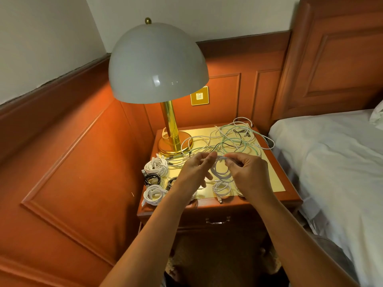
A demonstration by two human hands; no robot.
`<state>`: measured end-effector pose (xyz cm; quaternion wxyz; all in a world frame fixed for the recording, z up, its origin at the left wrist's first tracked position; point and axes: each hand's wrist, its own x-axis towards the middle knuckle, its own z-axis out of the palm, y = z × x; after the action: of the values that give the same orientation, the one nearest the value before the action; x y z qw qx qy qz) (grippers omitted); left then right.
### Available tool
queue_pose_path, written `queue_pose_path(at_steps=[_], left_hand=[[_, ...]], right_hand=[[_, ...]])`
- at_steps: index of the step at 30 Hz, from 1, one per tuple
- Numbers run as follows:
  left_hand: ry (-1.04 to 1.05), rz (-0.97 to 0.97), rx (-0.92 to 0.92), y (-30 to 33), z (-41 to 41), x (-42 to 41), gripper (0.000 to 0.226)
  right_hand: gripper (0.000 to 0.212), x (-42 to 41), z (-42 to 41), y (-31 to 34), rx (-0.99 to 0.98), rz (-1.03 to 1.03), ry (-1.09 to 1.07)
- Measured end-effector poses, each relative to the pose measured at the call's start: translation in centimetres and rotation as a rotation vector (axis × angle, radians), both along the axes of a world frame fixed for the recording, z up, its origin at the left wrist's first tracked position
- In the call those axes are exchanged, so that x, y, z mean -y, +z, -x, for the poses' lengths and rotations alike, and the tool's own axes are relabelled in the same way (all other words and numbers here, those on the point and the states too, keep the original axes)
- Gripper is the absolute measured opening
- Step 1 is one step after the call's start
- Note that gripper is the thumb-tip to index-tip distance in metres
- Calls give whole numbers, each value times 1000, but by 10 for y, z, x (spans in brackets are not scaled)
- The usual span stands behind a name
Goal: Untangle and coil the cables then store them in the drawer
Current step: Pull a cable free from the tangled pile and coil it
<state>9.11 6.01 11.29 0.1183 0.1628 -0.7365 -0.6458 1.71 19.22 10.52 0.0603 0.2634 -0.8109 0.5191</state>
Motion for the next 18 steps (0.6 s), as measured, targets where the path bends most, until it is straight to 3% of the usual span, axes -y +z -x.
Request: queue_pose_path(at_steps=[2,5,7,9,11,16,18], left_hand=[[7,114,41,6,3,-4,50],[138,538,24,4,6,-1,48],[94,688,-2,2,6,3,54],[-12,748,-14,5,6,3,35],[-26,758,-19,7,5,4,12],[-51,464,62,5,2,5,18],[-53,443,97,1,1,4,16]], right_hand=[[25,1,-2,2,-9,-14,37],[24,-1,-2,5,-4,-26,70],[23,-3,0,7,18,-22,92],[21,-3,1,10,27,-11,133],[21,-3,2,13,34,-8,163],[22,-6,9,13,38,-74,192],[25,-7,9,15,-2,-152,215]])
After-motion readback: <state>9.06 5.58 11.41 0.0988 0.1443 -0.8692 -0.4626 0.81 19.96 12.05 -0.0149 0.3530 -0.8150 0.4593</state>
